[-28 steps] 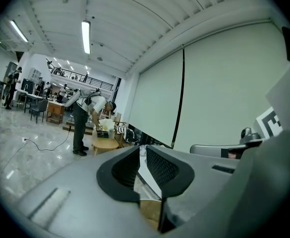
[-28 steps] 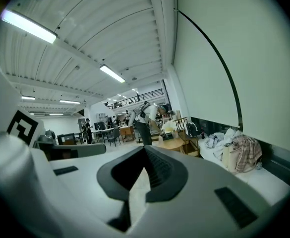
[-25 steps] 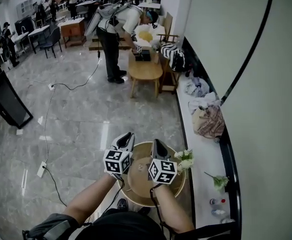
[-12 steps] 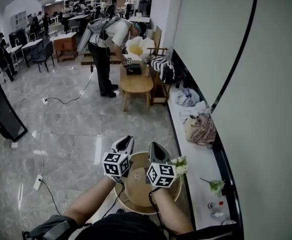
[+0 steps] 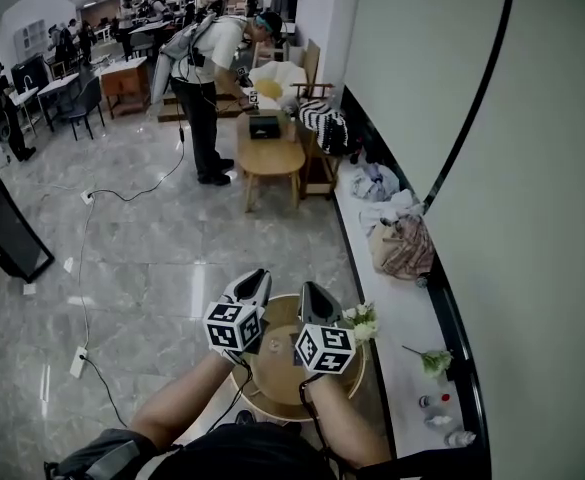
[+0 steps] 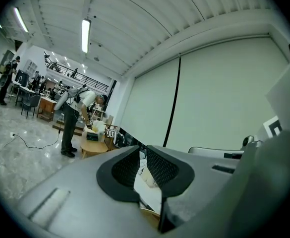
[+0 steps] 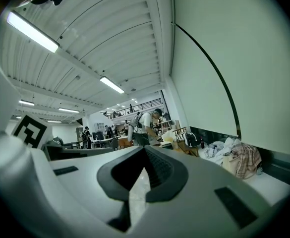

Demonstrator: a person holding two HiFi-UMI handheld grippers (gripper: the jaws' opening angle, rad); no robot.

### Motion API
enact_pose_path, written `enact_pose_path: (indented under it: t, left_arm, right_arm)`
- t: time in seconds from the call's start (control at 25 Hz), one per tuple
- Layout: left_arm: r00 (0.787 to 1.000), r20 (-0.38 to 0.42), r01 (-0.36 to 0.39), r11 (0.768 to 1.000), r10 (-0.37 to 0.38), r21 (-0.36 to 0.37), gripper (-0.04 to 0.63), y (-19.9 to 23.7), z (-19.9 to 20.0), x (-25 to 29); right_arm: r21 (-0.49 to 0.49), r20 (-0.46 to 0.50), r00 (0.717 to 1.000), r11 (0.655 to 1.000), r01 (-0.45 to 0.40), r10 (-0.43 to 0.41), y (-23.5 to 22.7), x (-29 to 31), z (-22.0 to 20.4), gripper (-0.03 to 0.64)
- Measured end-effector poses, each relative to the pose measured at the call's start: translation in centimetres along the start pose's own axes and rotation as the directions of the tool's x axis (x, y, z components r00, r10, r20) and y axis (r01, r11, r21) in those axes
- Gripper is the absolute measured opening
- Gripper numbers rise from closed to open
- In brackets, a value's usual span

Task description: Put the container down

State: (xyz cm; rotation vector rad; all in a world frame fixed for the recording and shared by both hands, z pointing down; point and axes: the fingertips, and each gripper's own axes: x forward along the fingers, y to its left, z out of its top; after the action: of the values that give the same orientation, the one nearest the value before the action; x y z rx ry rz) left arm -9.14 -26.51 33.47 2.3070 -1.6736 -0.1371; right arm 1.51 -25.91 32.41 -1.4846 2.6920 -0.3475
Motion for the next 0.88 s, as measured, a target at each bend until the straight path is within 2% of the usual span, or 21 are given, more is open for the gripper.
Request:
enact_pose_path:
  t: [0.88]
  left_arm:
    - [0.998,-0.024,-0.051,0.999,0.050,-0.019,0.046,2.0,-0.9,-0.6]
  right_arm:
    - [0.019,-0.007,0.999,0.999,-0.051,0.051,1.3,1.0,-0.6,0.008]
